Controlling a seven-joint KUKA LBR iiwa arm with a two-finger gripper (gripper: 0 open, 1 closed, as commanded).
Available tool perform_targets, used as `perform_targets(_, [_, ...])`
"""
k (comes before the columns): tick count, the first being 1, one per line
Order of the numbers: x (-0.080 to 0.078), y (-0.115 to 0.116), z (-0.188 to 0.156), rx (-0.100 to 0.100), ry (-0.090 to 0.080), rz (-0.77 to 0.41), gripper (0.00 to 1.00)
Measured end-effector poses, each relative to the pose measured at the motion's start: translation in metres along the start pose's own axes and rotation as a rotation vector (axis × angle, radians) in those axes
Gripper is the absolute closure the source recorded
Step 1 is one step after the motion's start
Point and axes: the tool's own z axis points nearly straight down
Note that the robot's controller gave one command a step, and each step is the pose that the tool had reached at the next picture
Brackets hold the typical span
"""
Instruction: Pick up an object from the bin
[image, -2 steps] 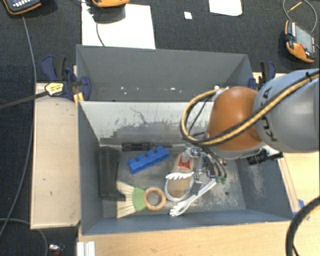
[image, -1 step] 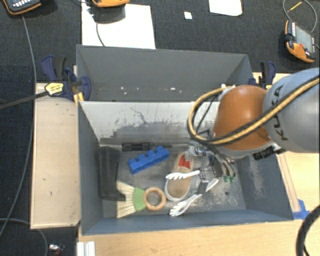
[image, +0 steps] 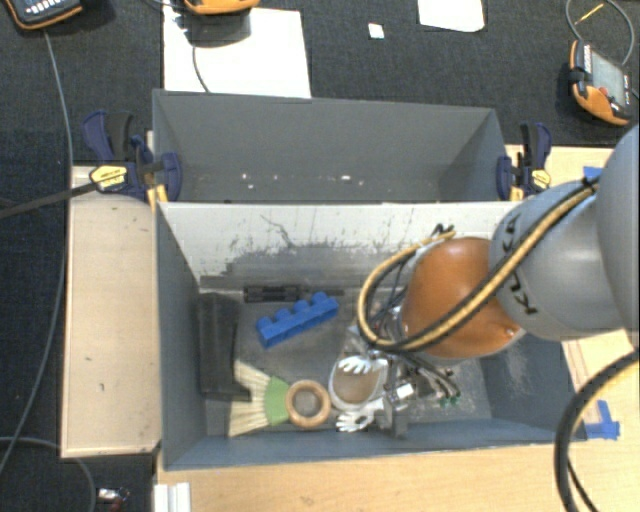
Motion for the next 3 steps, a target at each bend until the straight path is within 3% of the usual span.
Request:
perform_targets(1, [-0.002, -0.025, -0.029, 0.003, -0.002, -0.169, 1.00])
perform_targets(2, [-0.002, -0.025, -0.029, 0.002, -0.002, -0.168, 1.00])
perform_targets(3, [-0.006, -0.009, -0.043, 0.003, -0.005, -0.247, 1.00])
